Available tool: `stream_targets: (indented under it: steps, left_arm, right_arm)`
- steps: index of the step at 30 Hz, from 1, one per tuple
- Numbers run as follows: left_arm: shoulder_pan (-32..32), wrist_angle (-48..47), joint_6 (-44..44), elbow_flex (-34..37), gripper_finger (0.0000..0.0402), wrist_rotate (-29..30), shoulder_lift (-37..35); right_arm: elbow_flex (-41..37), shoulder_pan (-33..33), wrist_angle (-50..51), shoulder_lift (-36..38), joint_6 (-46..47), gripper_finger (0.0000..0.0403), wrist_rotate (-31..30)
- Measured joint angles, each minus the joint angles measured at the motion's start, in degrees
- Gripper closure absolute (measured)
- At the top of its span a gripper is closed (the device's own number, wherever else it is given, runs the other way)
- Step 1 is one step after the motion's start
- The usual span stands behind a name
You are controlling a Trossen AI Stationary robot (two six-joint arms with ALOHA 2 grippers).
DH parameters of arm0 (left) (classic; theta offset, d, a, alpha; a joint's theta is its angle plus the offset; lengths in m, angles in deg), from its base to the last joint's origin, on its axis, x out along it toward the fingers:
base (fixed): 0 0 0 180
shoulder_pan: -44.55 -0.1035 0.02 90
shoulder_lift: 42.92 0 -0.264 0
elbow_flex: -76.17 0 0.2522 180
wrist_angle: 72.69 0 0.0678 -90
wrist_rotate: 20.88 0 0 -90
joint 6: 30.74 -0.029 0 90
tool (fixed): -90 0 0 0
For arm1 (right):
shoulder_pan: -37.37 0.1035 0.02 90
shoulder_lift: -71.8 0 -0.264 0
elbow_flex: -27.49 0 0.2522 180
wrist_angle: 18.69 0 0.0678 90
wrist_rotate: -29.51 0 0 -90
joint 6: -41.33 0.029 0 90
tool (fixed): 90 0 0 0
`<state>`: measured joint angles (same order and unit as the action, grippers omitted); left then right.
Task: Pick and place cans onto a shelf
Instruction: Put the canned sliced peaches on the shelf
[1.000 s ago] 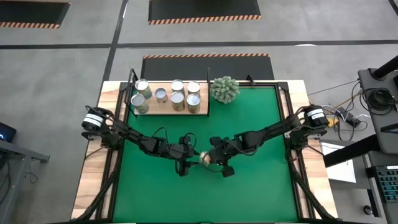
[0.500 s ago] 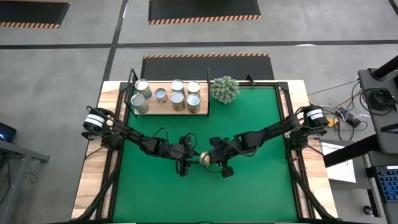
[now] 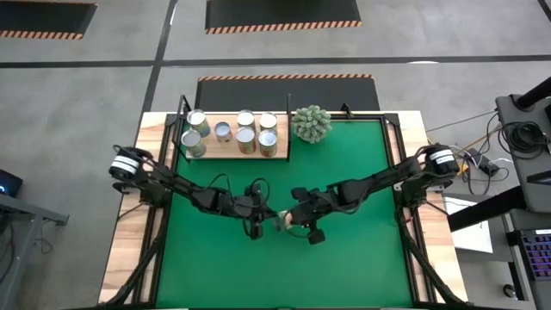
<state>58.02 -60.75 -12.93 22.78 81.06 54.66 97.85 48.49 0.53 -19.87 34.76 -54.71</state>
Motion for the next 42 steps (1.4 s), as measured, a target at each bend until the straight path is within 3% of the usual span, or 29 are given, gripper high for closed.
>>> stream_targets:
  steps: [5, 13, 17, 20, 23, 31, 42]
  left_arm:
    - [-1.6, -13.4, 7.2, -2.9, 0.0401, -2.5, -7.1]
    - [-3.1, -62.5, 17.0, -19.8, 0.0401, -3.7, -11.3]
    - [-3.1, -75.6, 17.7, -25.2, 0.0401, -7.1, -10.8]
    - [-3.2, -76.4, 17.6, -25.5, 0.0401, -11.4, -10.8]
    - [-3.2, -76.2, 18.6, -24.5, 0.0401, -11.6, -10.5]
    - [-3.2, -75.1, 23.5, -21.6, 0.0397, -6.6, -8.5]
    - [-3.3, -72.8, 23.3, -21.5, 0.0339, -3.1, -8.1]
  right_arm:
    - [0.0, -0.3, 5.4, 5.8, 0.6, 0.0394, -0.2]
    - [0.0, -0.8, 7.4, 12.6, -1.1, 0.0394, -1.4]
    - [0.0, -0.8, 7.3, 13.6, -3.4, 0.0394, -2.4]
    - [0.0, -0.8, 7.1, 13.6, -4.1, 0.0394, -2.9]
    - [-0.2, -0.8, 5.9, 13.3, -4.7, 0.0394, -2.9]
    - [-0.8, -0.8, 5.9, 12.7, -4.2, 0.0394, -2.9]
    - [-1.9, -0.8, 4.5, 12.7, -2.9, 0.0394, -2.9]
